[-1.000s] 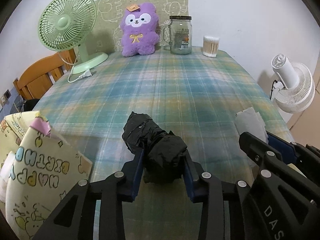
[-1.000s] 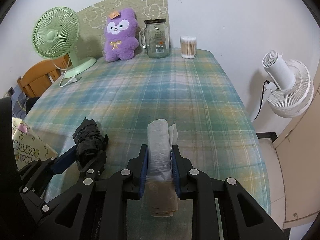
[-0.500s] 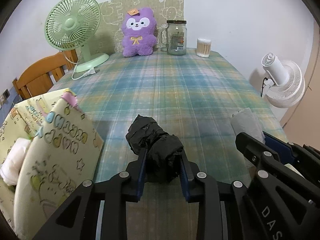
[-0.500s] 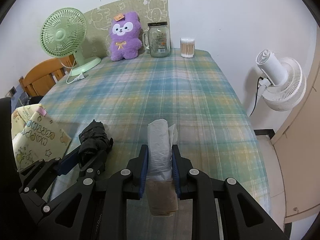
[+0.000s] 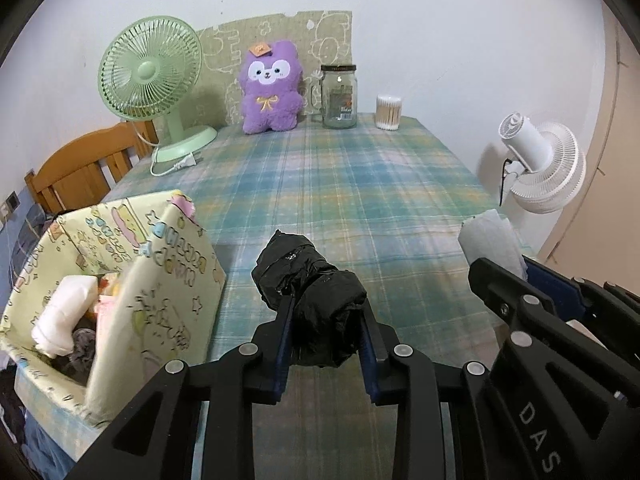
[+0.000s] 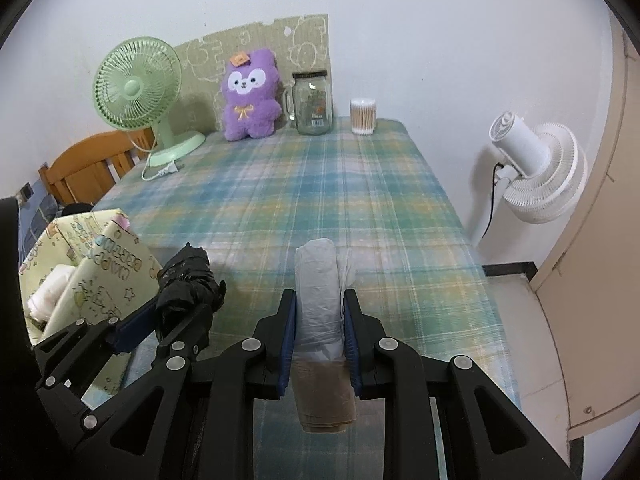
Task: Organize soft objects
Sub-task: 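Lift and carry the black bag and white roll over the yellow box with both grippers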
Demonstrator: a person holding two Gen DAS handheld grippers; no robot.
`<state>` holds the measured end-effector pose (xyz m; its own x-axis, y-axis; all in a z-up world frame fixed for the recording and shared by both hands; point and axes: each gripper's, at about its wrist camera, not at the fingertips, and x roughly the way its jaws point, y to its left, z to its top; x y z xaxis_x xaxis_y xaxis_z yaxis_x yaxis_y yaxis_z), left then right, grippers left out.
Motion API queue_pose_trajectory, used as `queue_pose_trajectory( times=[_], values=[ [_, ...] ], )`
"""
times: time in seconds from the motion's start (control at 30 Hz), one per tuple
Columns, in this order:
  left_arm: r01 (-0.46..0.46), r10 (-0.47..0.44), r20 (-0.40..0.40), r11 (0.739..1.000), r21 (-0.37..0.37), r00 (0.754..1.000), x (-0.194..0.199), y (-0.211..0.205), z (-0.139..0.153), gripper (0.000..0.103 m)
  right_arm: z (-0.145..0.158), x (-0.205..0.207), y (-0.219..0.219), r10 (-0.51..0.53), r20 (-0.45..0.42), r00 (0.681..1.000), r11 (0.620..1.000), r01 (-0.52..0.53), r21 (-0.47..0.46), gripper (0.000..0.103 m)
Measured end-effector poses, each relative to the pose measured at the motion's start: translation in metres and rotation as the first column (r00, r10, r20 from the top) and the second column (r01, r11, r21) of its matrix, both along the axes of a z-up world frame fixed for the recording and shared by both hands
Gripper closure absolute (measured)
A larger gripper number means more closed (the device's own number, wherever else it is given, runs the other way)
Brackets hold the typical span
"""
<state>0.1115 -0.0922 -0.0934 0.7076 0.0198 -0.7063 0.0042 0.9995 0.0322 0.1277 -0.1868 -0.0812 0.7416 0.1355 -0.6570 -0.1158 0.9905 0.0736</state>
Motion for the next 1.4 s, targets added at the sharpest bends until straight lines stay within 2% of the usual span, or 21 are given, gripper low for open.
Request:
queue_pose_trajectory(
  times=[0.37,0.77,1.1,1.4],
  values=[
    [0.054,-0.054,0.078,0.999,-0.005,0.996,-0.029,0.011,0.037,0.074,0.032,-0.030,0.008,-0.025,0.067,0.997,0.999,0.024,0.023,0.078],
    [0.080,-0.078,0.134,0.997,-0.010,0.988,-0.049,0.038,0.073,0.074,0.070,-0.056,0.032,-0.047,0.126,0.991,0.999,0.047,0.002,0.078],
    [0.062,-0.055,0.191,0.998,-0.030,0.980,-0.060,0.067,0.094,0.073,0.096,-0.068,0.059,-0.030,0.181,0.983,1.000,0.030,0.000,0.078],
    [0.036,-0.028,0.210,0.999,-0.035,0.977,-0.059,0.097,0.102,0.073,0.109,-0.067,0.092,-0.004,0.209,0.978,1.000,0.003,0.003,0.077]
  ],
)
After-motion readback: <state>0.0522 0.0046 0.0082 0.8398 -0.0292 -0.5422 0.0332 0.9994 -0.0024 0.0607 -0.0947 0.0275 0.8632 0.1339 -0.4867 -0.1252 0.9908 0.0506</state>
